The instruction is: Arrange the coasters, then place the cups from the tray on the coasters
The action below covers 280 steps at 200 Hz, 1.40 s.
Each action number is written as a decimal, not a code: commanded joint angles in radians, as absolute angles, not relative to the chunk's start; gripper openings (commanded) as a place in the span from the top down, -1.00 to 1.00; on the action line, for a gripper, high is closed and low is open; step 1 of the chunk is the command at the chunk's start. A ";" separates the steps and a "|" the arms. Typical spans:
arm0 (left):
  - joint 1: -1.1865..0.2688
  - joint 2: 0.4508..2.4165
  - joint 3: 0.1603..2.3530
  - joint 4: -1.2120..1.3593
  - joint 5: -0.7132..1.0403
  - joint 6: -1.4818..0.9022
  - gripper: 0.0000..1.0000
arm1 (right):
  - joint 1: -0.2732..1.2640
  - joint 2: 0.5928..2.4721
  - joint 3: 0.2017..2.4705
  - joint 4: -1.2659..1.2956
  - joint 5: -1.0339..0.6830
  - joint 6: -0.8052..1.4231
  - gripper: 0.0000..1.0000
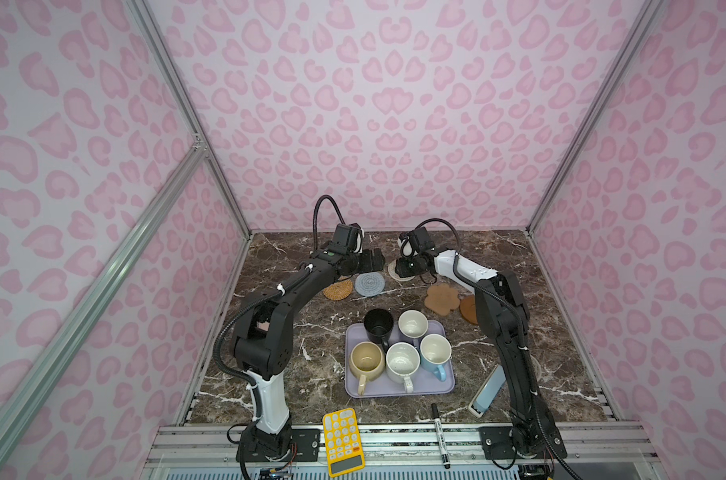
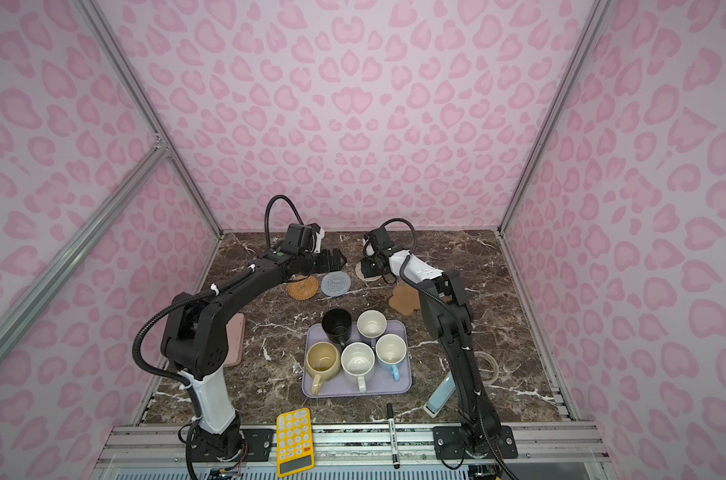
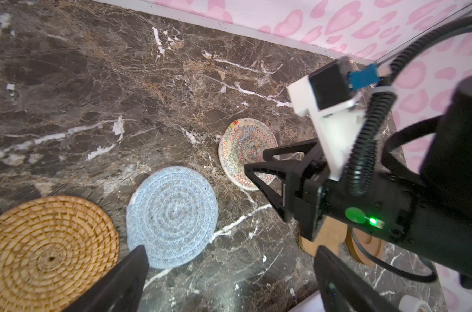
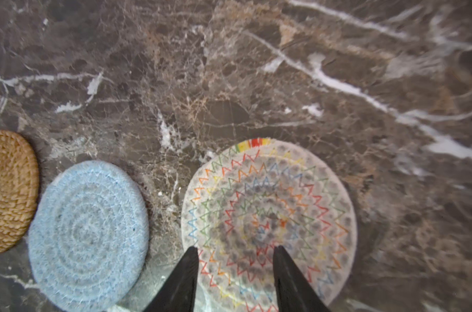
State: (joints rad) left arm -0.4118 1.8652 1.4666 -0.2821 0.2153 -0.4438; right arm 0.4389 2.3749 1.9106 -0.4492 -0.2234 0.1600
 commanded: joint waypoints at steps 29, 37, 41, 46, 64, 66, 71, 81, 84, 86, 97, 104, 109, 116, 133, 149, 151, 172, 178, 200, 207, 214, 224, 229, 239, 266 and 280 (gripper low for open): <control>-0.382 1.693 1.287 -0.152 0.299 -0.491 -0.95 | 0.459 2.399 1.924 -0.558 -0.202 0.121 0.13; -0.382 1.668 1.268 -0.150 0.301 -0.491 -0.95 | 0.468 2.399 1.921 -0.576 -0.201 0.112 0.20; -0.382 1.655 1.256 -0.149 0.303 -0.490 -0.95 | 0.473 2.398 1.919 -0.586 -0.200 0.110 0.21; -0.382 1.643 1.245 -0.147 0.306 -0.491 -0.95 | 0.479 2.394 1.915 -0.596 -0.198 0.107 0.21; -0.382 1.605 1.202 -0.135 0.308 -0.503 -0.95 | 0.499 2.363 1.862 -0.583 -0.179 0.109 0.24; -0.382 1.602 1.197 -0.134 0.307 -0.503 -0.95 | 0.500 2.362 1.858 -0.584 -0.177 0.111 0.25; -0.382 1.593 1.188 -0.131 0.306 -0.506 -0.95 | 0.504 2.358 1.850 -0.589 -0.173 0.117 0.25; -0.382 1.577 1.174 -0.130 0.304 -0.509 -0.95 | 0.506 2.354 1.840 -0.603 -0.160 0.131 0.26; -0.383 1.573 1.171 -0.133 0.304 -0.509 -0.95 | 0.507 2.352 1.837 -0.607 -0.156 0.134 0.25; -0.383 1.570 1.169 -0.133 0.304 -0.509 -0.95 | 0.506 2.352 1.835 -0.608 -0.153 0.135 0.25; -0.384 1.557 1.161 -0.137 0.301 -0.510 -0.95 | 0.511 2.341 1.818 -0.610 -0.128 0.145 0.26; -0.384 1.547 1.156 -0.139 0.298 -0.510 -0.95 | 0.511 2.336 1.811 -0.613 -0.124 0.149 0.25; -0.384 1.540 1.152 -0.141 0.295 -0.509 -0.95 | 0.510 2.332 1.808 -0.616 -0.126 0.152 0.25; -0.385 1.531 1.145 -0.141 0.291 -0.509 -0.95 | 0.510 2.324 1.802 -0.618 -0.128 0.156 0.25; -0.390 1.512 1.131 -0.135 0.283 -0.513 -0.95 | 0.511 2.301 1.783 -0.612 -0.130 0.168 0.25; -0.394 1.502 1.122 -0.131 0.279 -0.515 -0.95 | 0.511 2.293 1.766 -0.605 -0.143 0.177 0.25; -0.395 1.500 1.121 -0.130 0.280 -0.515 -0.95 | 0.512 2.293 1.765 -0.603 -0.144 0.178 0.25; -0.403 1.494 1.109 -0.121 0.278 -0.523 -0.95 | 0.520 2.294 1.756 -0.604 -0.160 0.179 0.25; -0.406 1.494 1.108 -0.120 0.275 -0.525 -0.95 | 0.522 2.293 1.754 -0.607 -0.158 0.182 0.25; -0.421 1.491 1.103 -0.121 0.265 -0.527 -0.95 | 0.530 2.267 1.724 -0.615 -0.152 0.199 0.25; -0.425 1.490 1.101 -0.121 0.261 -0.528 -0.95 | 0.535 2.252 1.702 -0.595 -0.150 0.198 0.25; -0.428 1.490 1.100 -0.119 0.256 -0.529 -0.95 | 0.536 2.242 1.687 -0.576 -0.158 0.198 0.25; -0.431 1.493 1.101 -0.114 0.252 -0.532 -0.95 | 0.533 2.244 1.688 -0.566 -0.177 0.195 0.25; -0.432 1.495 1.103 -0.112 0.253 -0.536 -0.95 | 0.532 2.249 1.697 -0.574 -0.184 0.193 0.25; -0.434 1.503 1.107 -0.107 0.260 -0.542 -0.95 | 0.533 2.258 1.720 -0.594 -0.176 0.193 0.25; -0.443 1.505 1.111 -0.106 0.249 -0.546 -0.95 | 0.532 2.243 1.733 -0.583 -0.159 0.183 0.24; -0.446 1.502 1.107 -0.109 0.237 -0.546 -0.95 | 0.528 2.253 1.800 -0.629 -0.138 0.171 0.20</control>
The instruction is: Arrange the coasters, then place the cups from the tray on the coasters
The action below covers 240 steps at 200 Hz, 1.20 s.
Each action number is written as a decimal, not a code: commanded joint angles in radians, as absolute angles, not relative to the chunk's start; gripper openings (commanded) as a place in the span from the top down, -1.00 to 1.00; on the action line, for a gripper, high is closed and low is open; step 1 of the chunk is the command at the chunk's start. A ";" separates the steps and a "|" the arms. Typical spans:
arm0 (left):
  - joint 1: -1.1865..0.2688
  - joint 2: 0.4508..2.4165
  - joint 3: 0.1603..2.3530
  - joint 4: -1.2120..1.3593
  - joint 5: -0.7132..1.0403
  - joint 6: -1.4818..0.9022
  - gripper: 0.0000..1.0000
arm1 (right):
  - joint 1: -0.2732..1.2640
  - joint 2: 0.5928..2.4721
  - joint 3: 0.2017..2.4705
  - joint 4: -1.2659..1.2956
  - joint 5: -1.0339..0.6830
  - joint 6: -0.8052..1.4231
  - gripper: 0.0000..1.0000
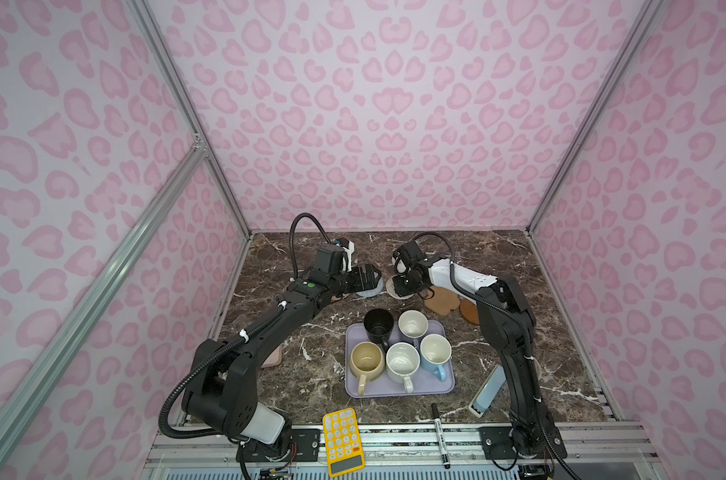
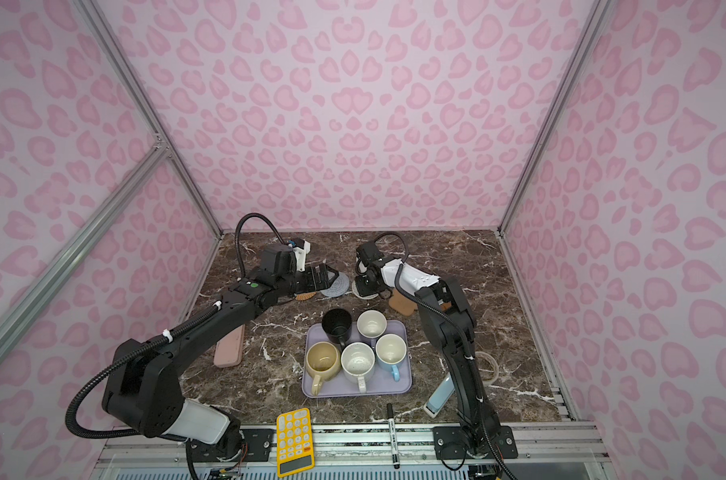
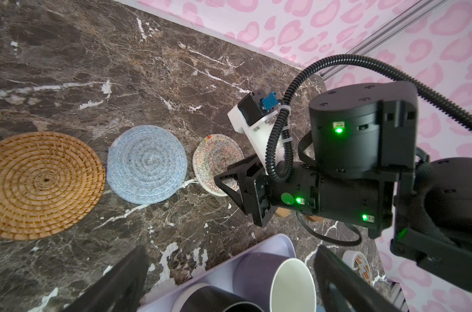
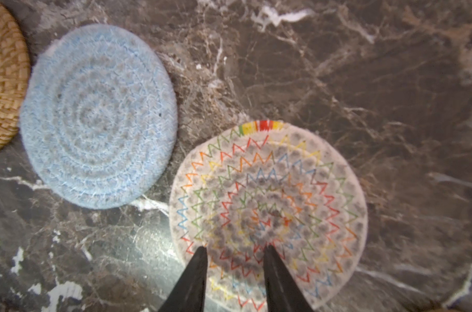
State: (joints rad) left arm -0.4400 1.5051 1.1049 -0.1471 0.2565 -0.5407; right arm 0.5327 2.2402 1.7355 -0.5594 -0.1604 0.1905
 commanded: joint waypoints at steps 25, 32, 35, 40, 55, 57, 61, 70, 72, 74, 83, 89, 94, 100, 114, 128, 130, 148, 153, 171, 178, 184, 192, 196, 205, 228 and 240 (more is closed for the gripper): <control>-0.448 1.476 1.085 -0.082 0.221 -0.565 -0.95 | 0.529 2.222 1.872 -0.661 -0.134 0.153 0.04; -0.448 1.466 1.079 -0.075 0.220 -0.570 -0.95 | 0.527 2.203 1.867 -0.654 -0.141 0.152 -0.01; -0.449 1.461 1.078 -0.074 0.219 -0.573 -0.95 | 0.527 2.193 1.863 -0.652 -0.143 0.152 -0.03; -0.449 1.454 1.075 -0.074 0.218 -0.576 -0.95 | 0.527 2.178 1.856 -0.650 -0.145 0.153 -0.05; -0.454 1.425 1.068 -0.074 0.216 -0.579 -0.95 | 0.527 2.124 1.816 -0.644 -0.142 0.155 -0.11; -0.454 1.421 1.067 -0.075 0.216 -0.580 -0.95 | 0.527 2.115 1.809 -0.642 -0.141 0.155 -0.11; -0.456 1.412 1.065 -0.077 0.214 -0.581 -0.95 | 0.527 2.096 1.787 -0.633 -0.138 0.157 -0.12; -0.459 1.389 1.059 -0.086 0.212 -0.584 -0.95 | 0.527 2.047 1.730 -0.609 -0.132 0.164 -0.17; -0.460 1.384 1.058 -0.087 0.212 -0.585 -0.95 | 0.528 2.034 1.715 -0.603 -0.132 0.167 -0.18; -0.461 1.377 1.056 -0.088 0.212 -0.586 -0.95 | 0.527 2.024 1.703 -0.599 -0.131 0.170 -0.20; -0.467 1.352 1.046 -0.092 0.215 -0.592 -0.95 | 0.527 1.973 1.649 -0.583 -0.129 0.183 -0.31; -0.471 1.328 1.038 -0.092 0.219 -0.597 -0.95 | 0.527 1.940 1.613 -0.574 -0.126 0.196 -0.38; -0.476 1.311 1.030 -0.088 0.224 -0.603 -0.95 | 0.527 1.909 1.580 -0.565 -0.125 0.207 -0.43; -0.481 1.290 1.018 -0.083 0.228 -0.612 -0.94 | 0.528 1.870 1.538 -0.546 -0.122 0.221 -0.49; -0.499 1.241 0.987 -0.068 0.231 -0.639 -0.95 | 0.528 1.772 1.407 -0.489 -0.111 0.261 -0.94; -0.522 1.199 0.962 -0.075 0.204 -0.656 -0.95 | 0.528 1.686 1.310 -0.458 -0.101 0.297 -0.97; -0.528 1.194 0.960 -0.077 0.200 -0.658 -0.95 | 0.528 1.677 1.302 -0.459 -0.099 0.300 -0.97; -0.555 1.160 0.931 -0.084 0.164 -0.680 -0.95 | 0.529 1.590 1.220 -0.453 -0.056 0.340 -0.97; -0.562 1.153 0.925 -0.082 0.159 -0.685 -0.95 | 0.529 1.568 1.196 -0.447 -0.046 0.348 -0.97; -0.575 1.136 0.917 -0.085 0.150 -0.702 -0.95 | 0.528 1.493 1.103 -0.415 -0.008 0.355 -0.97; -0.579 1.133 0.921 -0.091 0.156 -0.700 -0.94 | 0.528 1.471 1.070 -0.408 0.018 0.362 -0.97; -0.582 1.129 0.923 -0.094 0.160 -0.695 -0.94 | 0.524 1.456 1.049 -0.412 0.051 0.379 -0.97; -0.587 1.124 0.923 -0.089 0.158 -0.691 -0.94 | 0.516 1.443 1.019 -0.401 0.074 0.380 -0.97; -0.589 1.121 0.923 -0.086 0.155 -0.689 -0.95 | 0.509 1.439 1.006 -0.395 0.076 0.385 -0.97; -0.591 1.122 0.920 -0.074 0.145 -0.686 -0.95 | 0.487 1.439 0.982 -0.376 0.062 0.400 -0.96; -0.592 1.147 0.938 -0.070 0.126 -0.678 -0.95 | 0.406 1.482 0.934 -0.297 -0.077 0.448 -0.83; -0.594 1.164 0.941 -0.056 0.131 -0.687 -0.94 | 0.386 1.518 0.927 -0.279 -0.098 0.466 -0.80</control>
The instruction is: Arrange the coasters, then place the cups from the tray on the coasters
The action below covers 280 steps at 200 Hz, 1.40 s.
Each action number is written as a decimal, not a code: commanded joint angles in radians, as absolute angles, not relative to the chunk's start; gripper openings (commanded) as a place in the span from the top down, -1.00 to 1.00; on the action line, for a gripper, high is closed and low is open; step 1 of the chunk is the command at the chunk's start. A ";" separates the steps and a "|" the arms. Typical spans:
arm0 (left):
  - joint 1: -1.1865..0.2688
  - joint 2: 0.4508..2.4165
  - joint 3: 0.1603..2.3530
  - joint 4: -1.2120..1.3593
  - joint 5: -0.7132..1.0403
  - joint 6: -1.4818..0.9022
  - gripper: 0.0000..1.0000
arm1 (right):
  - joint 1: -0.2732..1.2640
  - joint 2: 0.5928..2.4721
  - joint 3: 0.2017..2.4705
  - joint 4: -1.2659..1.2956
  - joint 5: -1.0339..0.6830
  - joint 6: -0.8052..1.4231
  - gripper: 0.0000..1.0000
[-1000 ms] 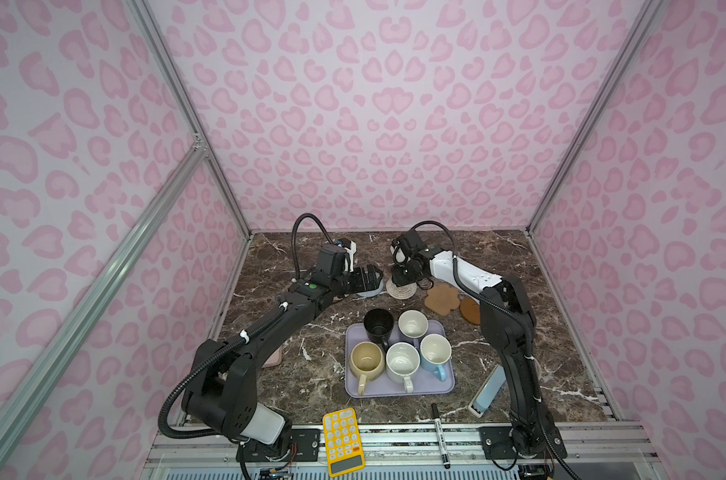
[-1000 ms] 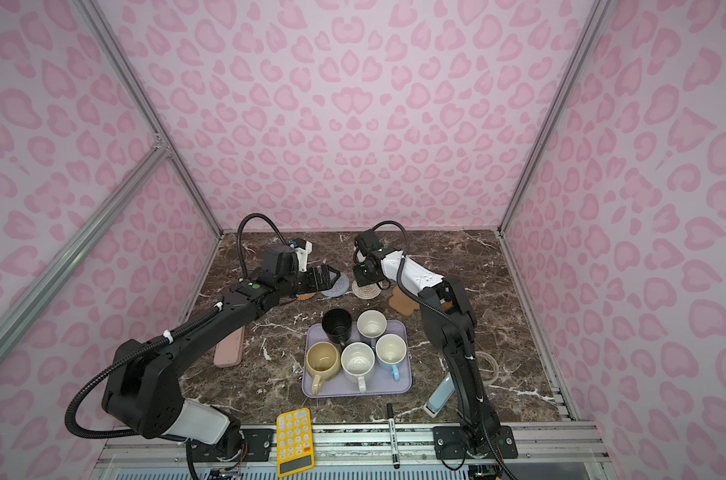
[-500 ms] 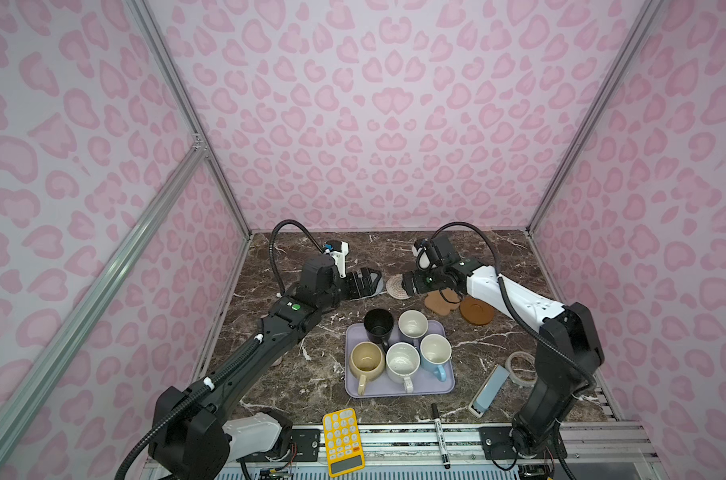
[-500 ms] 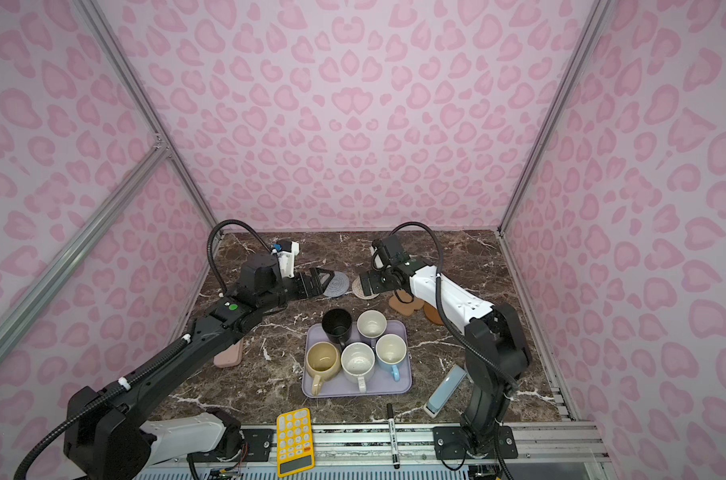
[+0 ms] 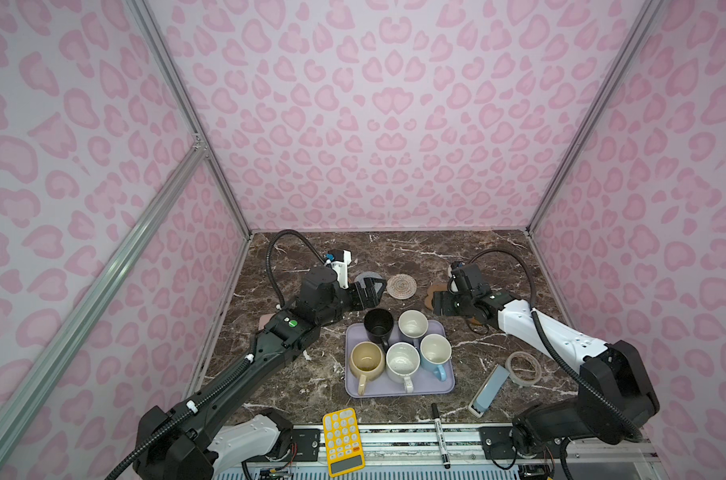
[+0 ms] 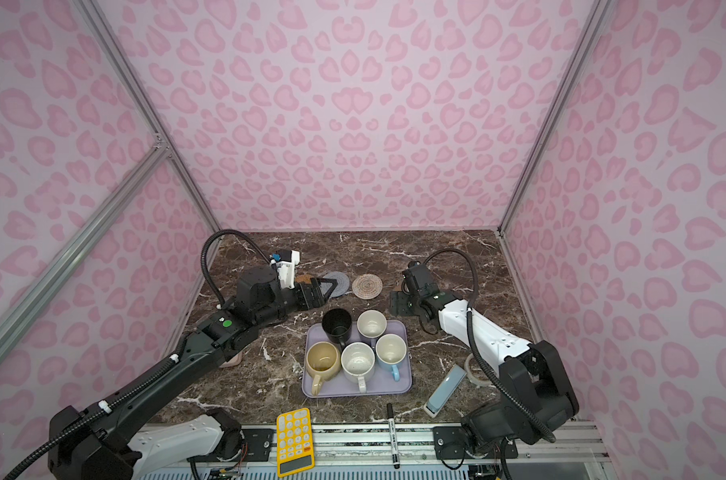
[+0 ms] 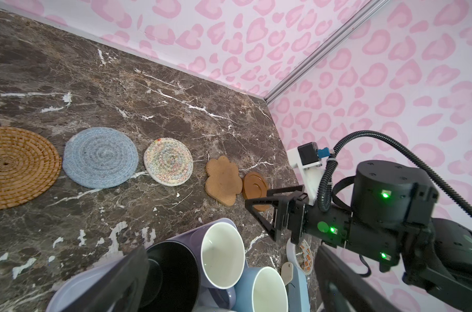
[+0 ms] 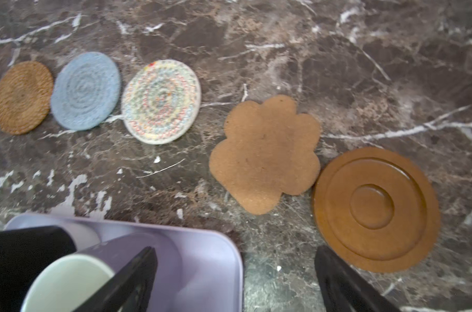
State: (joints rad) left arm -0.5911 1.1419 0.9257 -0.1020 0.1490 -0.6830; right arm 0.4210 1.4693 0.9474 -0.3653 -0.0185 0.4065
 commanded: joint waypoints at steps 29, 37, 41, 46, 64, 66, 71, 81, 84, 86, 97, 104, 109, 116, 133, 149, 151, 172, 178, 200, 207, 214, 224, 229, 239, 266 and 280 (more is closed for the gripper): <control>-0.627 1.195 0.932 -0.012 0.092 -0.687 -0.95 | 0.376 1.588 0.927 -0.233 -0.106 0.453 -0.75; -0.638 1.205 0.927 0.000 0.077 -0.693 -0.95 | 0.376 1.605 0.927 -0.210 -0.115 0.459 -0.74; -0.641 1.212 0.928 0.004 0.073 -0.700 -0.95 | 0.376 1.615 0.927 -0.201 -0.120 0.461 -0.74; -0.643 1.220 0.929 0.006 0.070 -0.706 -0.95 | 0.376 1.626 0.930 -0.194 -0.124 0.465 -0.73; -0.644 1.249 0.940 0.006 0.053 -0.716 -0.95 | 0.374 1.672 0.945 -0.192 -0.115 0.480 -0.71; -0.644 1.251 0.941 0.005 0.052 -0.716 -0.95 | 0.374 1.677 0.947 -0.194 -0.114 0.482 -0.70; -0.646 1.258 0.945 0.001 0.048 -0.716 -0.95 | 0.371 1.690 0.953 -0.200 -0.111 0.485 -0.70; -0.646 1.267 0.949 -0.002 0.043 -0.715 -0.95 | 0.367 1.708 0.958 -0.202 -0.107 0.491 -0.68; -0.645 1.270 0.950 0.000 0.041 -0.715 -0.95 | 0.365 1.712 0.957 -0.201 -0.107 0.492 -0.68; -0.646 1.271 0.950 0.000 0.041 -0.715 -0.95 | 0.363 1.715 0.957 -0.200 -0.109 0.494 -0.67; -0.647 1.276 0.949 0.000 0.034 -0.715 -0.94 | 0.356 1.727 0.953 -0.187 -0.118 0.499 -0.66; -0.647 1.279 0.951 -0.001 0.031 -0.711 -0.95 | 0.352 1.733 0.951 -0.173 -0.129 0.502 -0.66; -0.647 1.280 0.953 -0.003 0.028 -0.709 -0.95 | 0.348 1.739 0.951 -0.170 -0.134 0.504 -0.65; -0.647 1.283 0.957 -0.007 0.021 -0.706 -0.95 | 0.345 1.746 0.954 -0.166 -0.136 0.504 -0.64; -0.647 1.289 0.962 -0.010 0.009 -0.703 -0.95 | 0.338 1.767 0.969 -0.159 -0.137 0.500 -0.65; -0.647 1.297 0.964 -0.004 0.006 -0.703 -0.95 | 0.331 1.790 0.987 -0.139 -0.153 0.497 -0.65; -0.647 1.298 0.965 -0.005 0.006 -0.703 -0.94 | 0.331 1.793 0.991 -0.139 -0.153 0.498 -0.65; -0.647 1.309 0.975 -0.009 0.005 -0.701 -0.95 | 0.327 1.833 1.044 -0.151 -0.139 0.491 -0.65; -0.647 1.312 0.977 -0.010 0.004 -0.700 -0.94 | 0.327 1.848 1.064 -0.161 -0.134 0.486 -0.65; -0.647 1.313 0.983 -0.013 -0.004 -0.700 -0.95 | 0.326 1.899 1.137 -0.201 -0.110 0.468 -0.64; -0.647 1.313 0.985 -0.016 -0.010 -0.698 -0.95 | 0.325 1.914 1.158 -0.216 -0.099 0.463 -0.64; -0.647 1.312 0.986 -0.017 -0.014 -0.698 -0.95 | 0.323 1.925 1.175 -0.226 -0.094 0.459 -0.64; -0.647 1.311 0.988 -0.019 -0.021 -0.696 -0.95 | 0.322 1.935 1.193 -0.231 -0.084 0.451 -0.65; -0.647 1.309 0.988 -0.017 -0.024 -0.696 -0.94 | 0.320 1.939 1.201 -0.235 -0.078 0.448 -0.65; -0.647 1.308 0.988 -0.019 -0.029 -0.695 -0.95 | 0.319 1.952 1.224 -0.243 -0.068 0.440 -0.65; -0.647 1.307 0.986 -0.019 -0.043 -0.692 -0.95 | 0.314 2.000 1.294 -0.265 -0.079 0.418 -0.65; -0.647 1.304 0.986 -0.024 -0.054 -0.692 -0.94 | 0.314 2.030 1.329 -0.278 -0.093 0.409 -0.64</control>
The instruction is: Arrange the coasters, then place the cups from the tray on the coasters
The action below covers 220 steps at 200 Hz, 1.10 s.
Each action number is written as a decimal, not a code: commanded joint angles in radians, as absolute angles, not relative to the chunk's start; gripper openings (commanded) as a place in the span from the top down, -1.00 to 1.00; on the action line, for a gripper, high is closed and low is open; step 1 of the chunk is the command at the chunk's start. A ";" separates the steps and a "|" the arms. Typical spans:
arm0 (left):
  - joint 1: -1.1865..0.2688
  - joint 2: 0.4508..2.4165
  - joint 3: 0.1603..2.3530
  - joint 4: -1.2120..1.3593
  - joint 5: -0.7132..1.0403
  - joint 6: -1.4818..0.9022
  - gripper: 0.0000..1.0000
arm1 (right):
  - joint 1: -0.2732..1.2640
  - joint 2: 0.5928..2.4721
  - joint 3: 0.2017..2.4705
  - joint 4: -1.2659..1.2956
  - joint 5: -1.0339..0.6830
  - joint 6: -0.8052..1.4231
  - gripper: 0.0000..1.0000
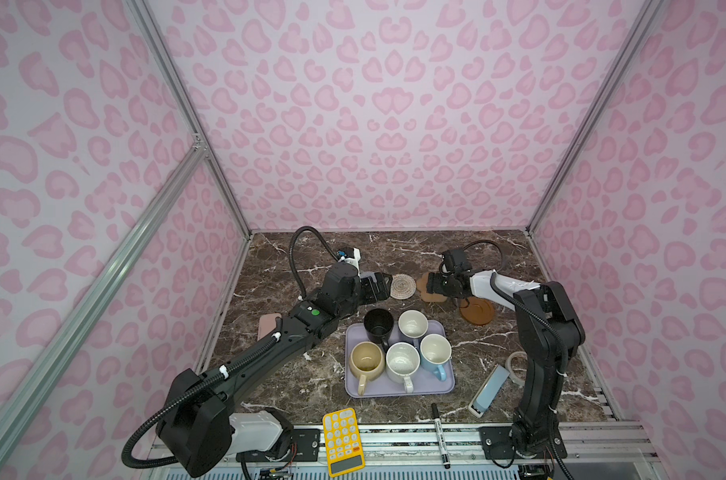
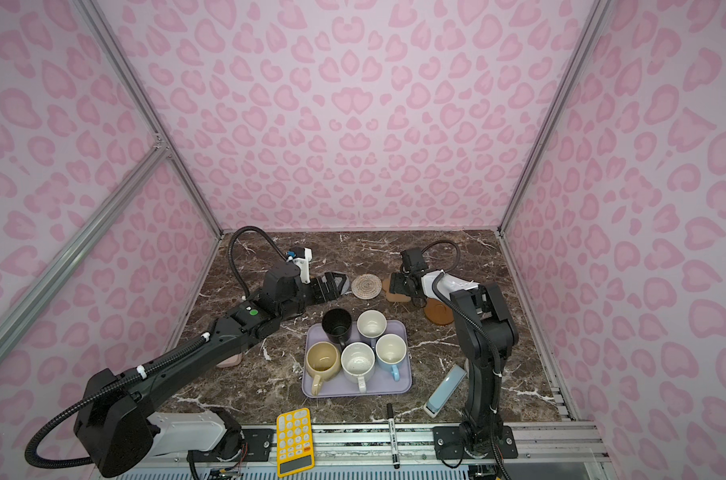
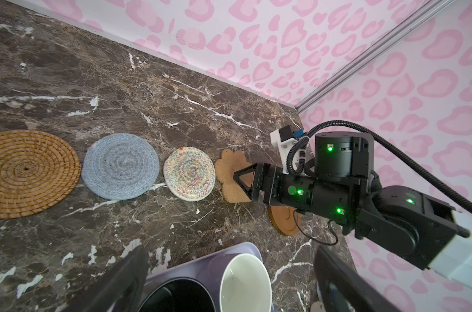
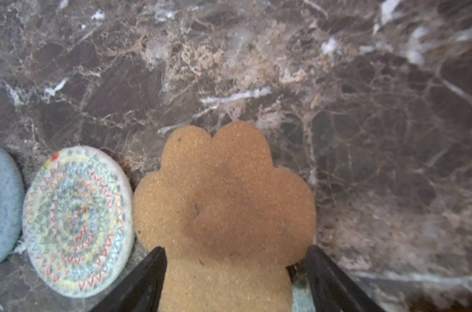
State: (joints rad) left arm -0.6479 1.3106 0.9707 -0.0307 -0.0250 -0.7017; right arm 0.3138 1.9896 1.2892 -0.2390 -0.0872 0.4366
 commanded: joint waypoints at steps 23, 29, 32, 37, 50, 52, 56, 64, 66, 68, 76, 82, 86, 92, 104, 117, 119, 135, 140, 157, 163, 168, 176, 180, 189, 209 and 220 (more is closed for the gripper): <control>-0.647 1.296 0.983 -0.031 -0.066 -0.686 -0.95 | 0.319 2.060 1.360 -0.292 -0.095 0.402 -0.62; -0.647 1.294 0.979 -0.031 -0.069 -0.683 -0.95 | 0.318 2.066 1.371 -0.301 -0.086 0.400 -0.60; -0.647 1.293 0.978 -0.032 -0.070 -0.683 -0.95 | 0.320 2.070 1.378 -0.314 -0.077 0.400 -0.60; -0.647 1.290 0.976 -0.032 -0.074 -0.682 -0.95 | 0.321 2.073 1.389 -0.330 -0.060 0.400 -0.60; -0.647 1.285 0.967 -0.032 -0.080 -0.681 -0.95 | 0.321 2.076 1.398 -0.355 -0.029 0.399 -0.60; -0.647 1.285 0.965 -0.031 -0.080 -0.681 -0.95 | 0.320 2.074 1.399 -0.357 -0.025 0.399 -0.60; -0.647 1.283 0.964 -0.030 -0.081 -0.680 -0.95 | 0.319 2.073 1.397 -0.360 -0.017 0.398 -0.60; -0.647 1.280 0.961 -0.030 -0.081 -0.680 -0.95 | 0.320 2.067 1.397 -0.367 0.001 0.397 -0.60; -0.647 1.279 0.960 -0.030 -0.082 -0.678 -0.95 | 0.320 2.066 1.399 -0.372 0.006 0.397 -0.60; -0.647 1.278 0.959 -0.030 -0.081 -0.678 -0.95 | 0.322 2.064 1.401 -0.378 0.014 0.397 -0.61; -0.647 1.275 0.956 -0.030 -0.081 -0.677 -0.95 | 0.326 2.054 1.404 -0.393 0.050 0.396 -0.62; -0.647 1.272 0.955 -0.029 -0.083 -0.676 -0.95 | 0.334 2.043 1.404 -0.399 0.082 0.392 -0.63; -0.647 1.270 0.953 -0.029 -0.083 -0.676 -0.95 | 0.338 2.036 1.404 -0.399 0.096 0.388 -0.64; -0.647 1.267 0.950 -0.029 -0.083 -0.676 -0.95 | 0.345 2.025 1.404 -0.394 0.113 0.384 -0.64; -0.647 1.261 0.947 -0.025 -0.082 -0.676 -0.95 | 0.361 2.014 1.403 -0.385 0.123 0.373 -0.64; -0.647 1.254 0.941 -0.021 -0.083 -0.676 -0.95 | 0.386 2.015 1.416 -0.382 0.137 0.358 -0.64; -0.647 1.252 0.939 -0.019 -0.083 -0.676 -0.95 | 0.393 2.016 1.418 -0.381 0.137 0.356 -0.65; -0.647 1.240 0.924 -0.013 -0.087 -0.678 -0.95 | 0.414 2.038 1.439 -0.371 0.100 0.345 -0.64; -0.648 1.236 0.919 -0.010 -0.088 -0.681 -0.95 | 0.416 2.046 1.445 -0.371 0.081 0.345 -0.64; -0.647 1.225 0.905 -0.007 -0.091 -0.684 -0.95 | 0.417 2.084 1.475 -0.383 0.057 0.346 -0.61; -0.647 1.220 0.901 -0.006 -0.092 -0.686 -0.95 | 0.418 2.094 1.477 -0.385 0.060 0.347 -0.60; -0.646 1.216 0.896 -0.003 -0.093 -0.687 -0.95 | 0.417 2.102 1.478 -0.385 0.064 0.345 -0.60; -0.647 1.210 0.887 0.001 -0.093 -0.689 -0.95 | 0.417 2.115 1.511 -0.387 0.065 0.343 -0.60; -0.647 1.207 0.884 0.002 -0.094 -0.690 -0.95 | 0.417 2.121 1.519 -0.391 0.066 0.344 -0.60; -0.647 1.203 0.878 0.004 -0.095 -0.692 -0.95 | 0.420 2.133 1.531 -0.400 0.067 0.341 -0.59; -0.647 1.195 0.873 0.000 -0.100 -0.688 -0.95 | 0.431 2.146 1.538 -0.433 0.097 0.333 -0.56; -0.647 1.189 0.865 0.003 -0.102 -0.690 -0.95 | 0.433 2.139 1.521 -0.440 0.111 0.336 -0.55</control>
